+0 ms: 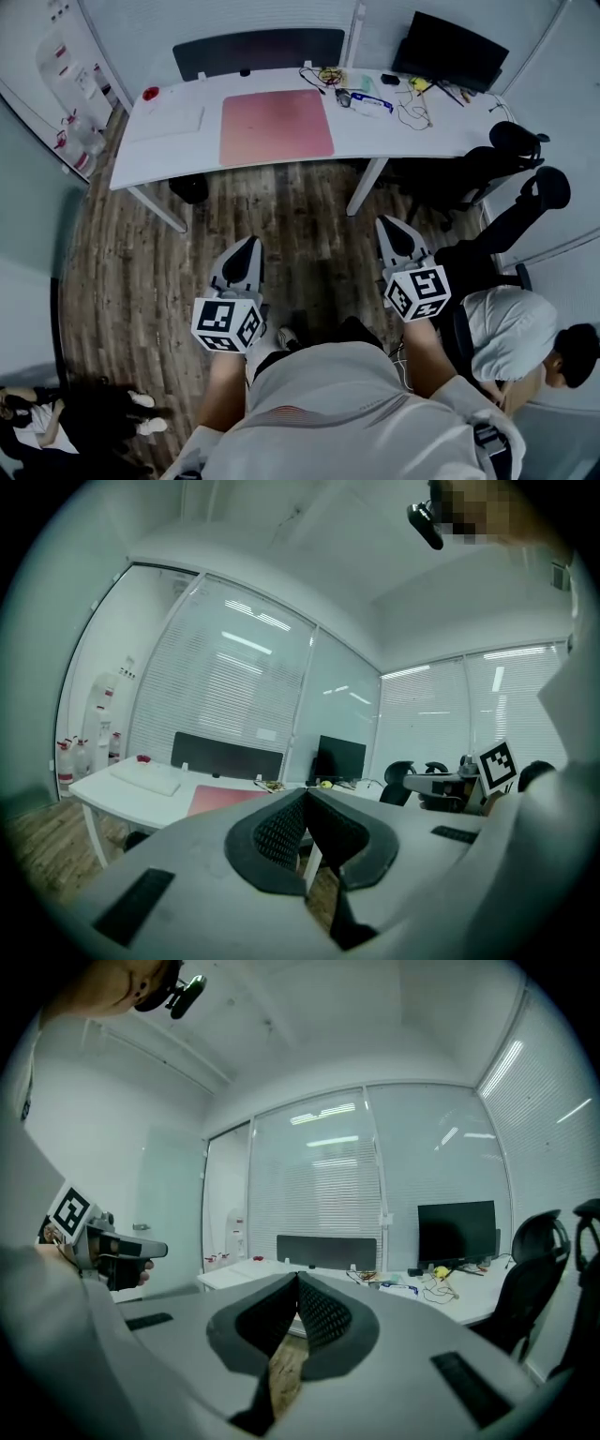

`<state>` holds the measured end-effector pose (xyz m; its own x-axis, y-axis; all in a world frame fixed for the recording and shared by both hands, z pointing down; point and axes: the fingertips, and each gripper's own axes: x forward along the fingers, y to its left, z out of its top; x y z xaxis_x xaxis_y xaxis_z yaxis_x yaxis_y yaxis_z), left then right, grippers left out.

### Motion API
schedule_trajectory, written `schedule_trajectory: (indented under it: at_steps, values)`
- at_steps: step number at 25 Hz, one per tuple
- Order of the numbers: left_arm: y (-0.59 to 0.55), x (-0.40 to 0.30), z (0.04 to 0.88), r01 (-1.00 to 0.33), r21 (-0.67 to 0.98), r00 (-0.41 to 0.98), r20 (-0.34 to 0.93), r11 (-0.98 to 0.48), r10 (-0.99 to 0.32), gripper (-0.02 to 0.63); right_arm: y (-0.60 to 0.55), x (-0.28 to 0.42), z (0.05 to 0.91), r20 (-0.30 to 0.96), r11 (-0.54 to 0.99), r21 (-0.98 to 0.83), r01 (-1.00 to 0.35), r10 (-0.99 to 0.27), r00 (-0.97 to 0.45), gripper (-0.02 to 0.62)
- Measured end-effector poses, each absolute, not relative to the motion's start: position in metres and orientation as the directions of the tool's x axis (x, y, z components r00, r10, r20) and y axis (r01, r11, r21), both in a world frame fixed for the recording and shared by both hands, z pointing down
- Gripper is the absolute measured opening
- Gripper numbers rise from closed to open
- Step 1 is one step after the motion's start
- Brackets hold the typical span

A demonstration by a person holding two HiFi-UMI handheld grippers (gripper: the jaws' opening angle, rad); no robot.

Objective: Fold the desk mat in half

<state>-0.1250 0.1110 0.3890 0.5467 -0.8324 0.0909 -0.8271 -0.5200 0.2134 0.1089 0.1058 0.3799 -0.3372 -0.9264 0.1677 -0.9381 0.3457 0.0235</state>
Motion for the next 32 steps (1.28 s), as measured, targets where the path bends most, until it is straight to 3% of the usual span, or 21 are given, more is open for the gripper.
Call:
schedule_trajectory:
  at_steps: [16,32]
  values:
    - [-0.013,-0.105,0.397,-0.821,0.187,0.565,0.124,-0.54,-0.816,0.012,-0.024,0.13,0.402,0.186,0.334,-0.029,-0.942,-0.924,-0.334,0.052]
    - [-0.187,0.032,0.408,-0.814,0.158,0.581,0.194,-0.559,-0.79,0.012,-0.188,0.278,0.453,0.272,0.256,-0.155,-0.954,-0.918,-0.29,0.052]
